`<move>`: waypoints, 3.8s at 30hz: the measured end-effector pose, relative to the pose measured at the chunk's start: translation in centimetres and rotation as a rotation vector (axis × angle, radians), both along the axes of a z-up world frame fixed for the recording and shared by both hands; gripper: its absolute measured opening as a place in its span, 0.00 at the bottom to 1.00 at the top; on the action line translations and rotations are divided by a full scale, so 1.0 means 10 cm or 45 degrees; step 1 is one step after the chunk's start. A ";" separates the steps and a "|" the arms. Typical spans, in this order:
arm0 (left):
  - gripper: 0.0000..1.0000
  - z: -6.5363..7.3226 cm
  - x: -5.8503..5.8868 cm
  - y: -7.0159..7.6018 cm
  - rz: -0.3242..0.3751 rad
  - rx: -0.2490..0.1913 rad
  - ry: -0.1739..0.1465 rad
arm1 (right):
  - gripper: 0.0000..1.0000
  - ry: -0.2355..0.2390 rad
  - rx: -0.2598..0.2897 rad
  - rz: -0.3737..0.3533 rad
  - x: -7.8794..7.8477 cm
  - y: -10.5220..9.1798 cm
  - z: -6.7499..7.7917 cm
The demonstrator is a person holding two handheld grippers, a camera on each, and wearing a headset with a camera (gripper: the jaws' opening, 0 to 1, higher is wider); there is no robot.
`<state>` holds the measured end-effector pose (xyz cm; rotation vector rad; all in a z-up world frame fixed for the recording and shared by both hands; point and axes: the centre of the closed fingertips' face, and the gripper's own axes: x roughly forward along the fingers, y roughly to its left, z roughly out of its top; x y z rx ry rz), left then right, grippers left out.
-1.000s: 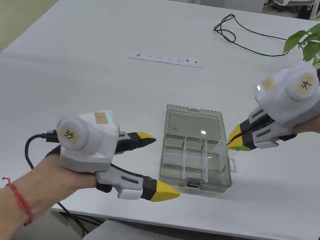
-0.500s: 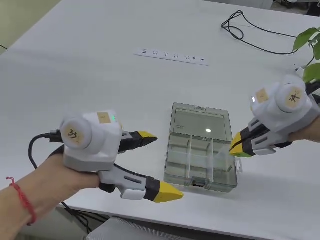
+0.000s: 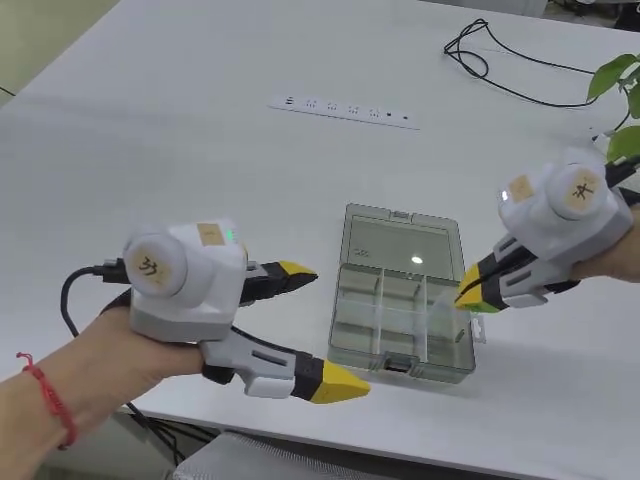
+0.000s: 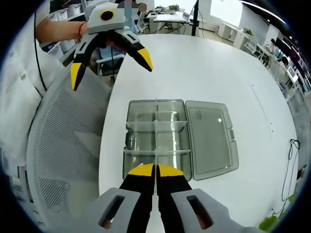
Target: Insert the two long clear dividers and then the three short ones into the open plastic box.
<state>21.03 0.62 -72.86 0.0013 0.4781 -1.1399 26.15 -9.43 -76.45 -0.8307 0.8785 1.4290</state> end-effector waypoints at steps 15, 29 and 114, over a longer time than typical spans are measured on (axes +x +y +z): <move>0.85 0.01 -0.01 -0.01 0.002 -0.004 0.000 | 0.02 -0.030 -0.029 0.029 0.13 -0.06 -0.10; 0.85 0.01 -0.01 0.01 0.007 -0.004 0.000 | 0.02 0.021 -0.012 0.007 0.02 -0.01 -0.15; 1.00 -0.17 0.02 0.21 0.017 0.068 -0.002 | 0.55 -0.163 0.403 -0.606 -0.25 -0.75 0.11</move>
